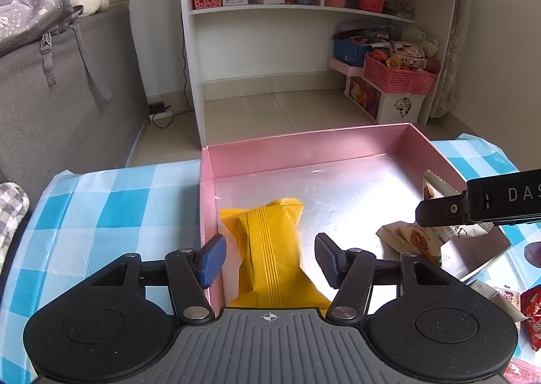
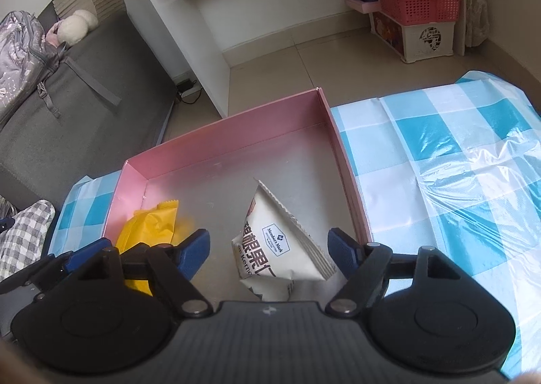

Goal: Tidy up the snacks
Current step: 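Lower both packets into the pink box and open both grippers, then move the left gripper to the foil-wrapped chocolate and grasp it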

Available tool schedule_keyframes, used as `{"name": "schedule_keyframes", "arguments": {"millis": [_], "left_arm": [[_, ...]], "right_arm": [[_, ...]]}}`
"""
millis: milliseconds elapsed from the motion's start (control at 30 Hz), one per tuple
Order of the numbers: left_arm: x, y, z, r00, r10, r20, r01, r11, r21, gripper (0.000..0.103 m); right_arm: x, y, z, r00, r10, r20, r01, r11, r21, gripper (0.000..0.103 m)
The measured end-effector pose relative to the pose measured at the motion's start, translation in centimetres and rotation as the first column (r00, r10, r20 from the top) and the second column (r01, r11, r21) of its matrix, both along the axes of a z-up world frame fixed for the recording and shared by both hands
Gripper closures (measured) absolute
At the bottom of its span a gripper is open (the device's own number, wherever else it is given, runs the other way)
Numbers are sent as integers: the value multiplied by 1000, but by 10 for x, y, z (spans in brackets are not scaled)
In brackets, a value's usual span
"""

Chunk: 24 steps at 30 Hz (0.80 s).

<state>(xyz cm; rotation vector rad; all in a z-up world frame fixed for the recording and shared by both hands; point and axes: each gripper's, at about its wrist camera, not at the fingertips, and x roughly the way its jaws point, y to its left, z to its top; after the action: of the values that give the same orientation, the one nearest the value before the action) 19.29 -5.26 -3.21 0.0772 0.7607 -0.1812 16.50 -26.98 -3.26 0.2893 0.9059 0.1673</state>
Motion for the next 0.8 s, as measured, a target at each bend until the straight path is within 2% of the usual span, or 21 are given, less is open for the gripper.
{"name": "schedule_keyframes", "arguments": {"millis": [200, 533, 800], "left_arm": [[-25, 4, 24, 1000, -6, 12, 6, 1000, 2, 22], [-79, 35, 49, 1000, 7, -31, -7, 1000, -6, 14], [-115, 64, 45, 998, 8, -57, -10, 999, -37, 10]], "right_arm": [[-17, -1, 19, 1000, 2, 15, -2, 1000, -22, 20], [-57, 7, 40, 1000, 18, 20, -18, 999, -30, 12], [-94, 26, 40, 996, 87, 30, -85, 994, -66, 5]]}}
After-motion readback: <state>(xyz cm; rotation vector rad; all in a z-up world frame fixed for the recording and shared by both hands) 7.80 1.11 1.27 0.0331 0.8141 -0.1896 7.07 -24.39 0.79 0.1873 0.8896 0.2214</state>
